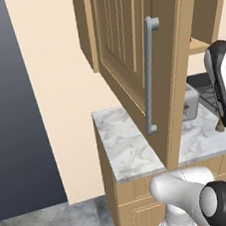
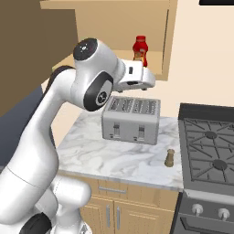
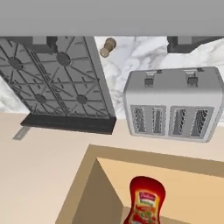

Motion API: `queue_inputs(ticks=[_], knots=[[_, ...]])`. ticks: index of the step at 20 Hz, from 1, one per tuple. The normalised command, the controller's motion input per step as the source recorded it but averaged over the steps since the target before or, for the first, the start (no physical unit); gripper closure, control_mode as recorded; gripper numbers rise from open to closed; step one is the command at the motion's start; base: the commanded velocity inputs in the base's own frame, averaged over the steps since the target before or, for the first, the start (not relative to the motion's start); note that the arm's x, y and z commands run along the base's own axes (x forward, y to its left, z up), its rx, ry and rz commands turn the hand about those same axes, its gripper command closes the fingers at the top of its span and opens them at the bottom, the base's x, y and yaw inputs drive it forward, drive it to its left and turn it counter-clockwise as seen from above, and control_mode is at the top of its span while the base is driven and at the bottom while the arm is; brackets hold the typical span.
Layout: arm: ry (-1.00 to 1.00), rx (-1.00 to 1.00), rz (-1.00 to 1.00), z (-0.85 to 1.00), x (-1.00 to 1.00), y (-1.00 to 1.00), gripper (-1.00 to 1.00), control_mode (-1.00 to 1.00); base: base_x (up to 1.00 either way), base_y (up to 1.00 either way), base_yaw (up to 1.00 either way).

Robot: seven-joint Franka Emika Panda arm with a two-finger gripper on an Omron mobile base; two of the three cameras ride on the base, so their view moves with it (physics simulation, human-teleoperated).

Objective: Take 2 condiments from the cabinet and move them on the counter near the stove.Make sure the condiments are lined up with each other, next to each other.

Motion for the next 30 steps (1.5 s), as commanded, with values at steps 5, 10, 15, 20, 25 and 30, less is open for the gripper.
queue_inputs(ticks=[5,10,15,20,25,30], knots=[[-0.12,0.06,-0.17,0.14,0.0,0.43,-1.0,-1.0,0.0,0.0,0.0],[-0.12,0.14,-0.17,0.02,0.06,0.37,-1.0,-1.0,0.0,0.0,0.0],[-0.04,0.14,-0.05,0.25,0.2,0.25,-1.0,-1.0,0.0,0.0,0.0],[0.0,0.04,-0.01,0.36,0.21,0.09,-1.0,-1.0,0.0,0.0,0.0],[0.0,0.0,0.0,0.18,0.21,0.0,-1.0,-1.0,0.0,0.0,0.0],[-0.03,0.0,0.0,0.0,0.23,0.0,-1.0,-1.0,0.0,0.0,0.0]])
